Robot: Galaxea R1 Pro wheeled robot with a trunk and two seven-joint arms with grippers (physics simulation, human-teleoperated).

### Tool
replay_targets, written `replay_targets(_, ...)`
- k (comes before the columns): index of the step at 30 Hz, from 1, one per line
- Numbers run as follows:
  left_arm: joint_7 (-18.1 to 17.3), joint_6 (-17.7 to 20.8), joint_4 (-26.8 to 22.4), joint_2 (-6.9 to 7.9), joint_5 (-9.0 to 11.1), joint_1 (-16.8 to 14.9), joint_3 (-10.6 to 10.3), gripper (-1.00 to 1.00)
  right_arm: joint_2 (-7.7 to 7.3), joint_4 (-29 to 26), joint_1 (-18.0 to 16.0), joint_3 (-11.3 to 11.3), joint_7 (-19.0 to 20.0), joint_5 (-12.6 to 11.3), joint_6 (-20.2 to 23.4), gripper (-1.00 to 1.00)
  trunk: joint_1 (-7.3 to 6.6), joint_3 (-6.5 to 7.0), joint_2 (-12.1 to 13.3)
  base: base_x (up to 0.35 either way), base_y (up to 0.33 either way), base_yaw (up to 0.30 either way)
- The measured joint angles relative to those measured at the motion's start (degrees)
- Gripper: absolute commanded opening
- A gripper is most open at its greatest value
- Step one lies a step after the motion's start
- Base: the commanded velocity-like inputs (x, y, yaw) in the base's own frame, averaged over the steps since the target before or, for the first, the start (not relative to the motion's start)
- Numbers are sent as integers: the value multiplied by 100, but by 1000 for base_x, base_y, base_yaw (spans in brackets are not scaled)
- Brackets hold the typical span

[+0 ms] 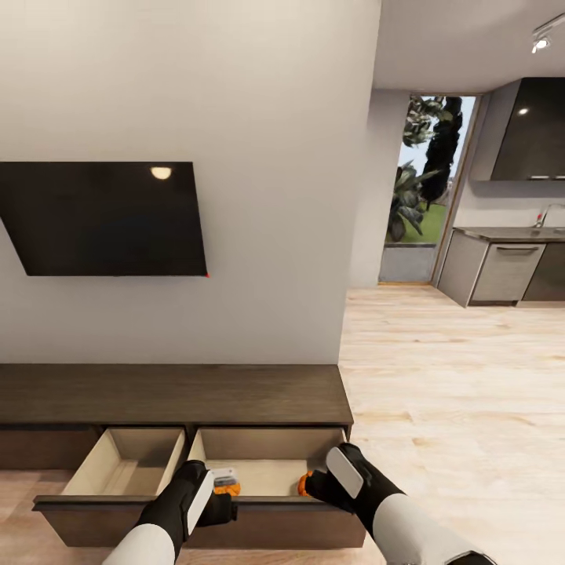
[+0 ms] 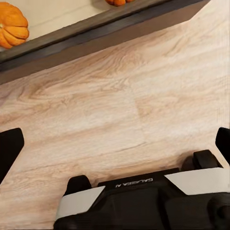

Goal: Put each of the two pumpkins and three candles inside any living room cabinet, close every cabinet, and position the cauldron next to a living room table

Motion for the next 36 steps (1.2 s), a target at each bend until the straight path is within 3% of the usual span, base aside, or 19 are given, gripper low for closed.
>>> replay_targets(3, 0, 7, 3, 0, 6, 0, 0, 100, 0, -35, 51, -150, 11, -18, 182, 100, 0, 0, 0, 0, 0, 0)
replay_targets(13, -21, -133, 25, 0, 16, 0, 6, 100, 0, -22, 120, -183, 48, 13, 151, 100, 197, -161, -359, 0, 0, 0)
replay_targets(30, -18, -1293, 201, 71, -9, 76, -4, 100, 0, -2, 597, -101, 62, 107, -775, 100, 570, -466, -1041, 0, 0, 0)
replay_targets(36, -17, -1732, 416, 84, -13, 104, 0, 100, 0, 6, 613, -70, 78, 404, -934, 100, 702, -574, -1282, 0, 0, 0)
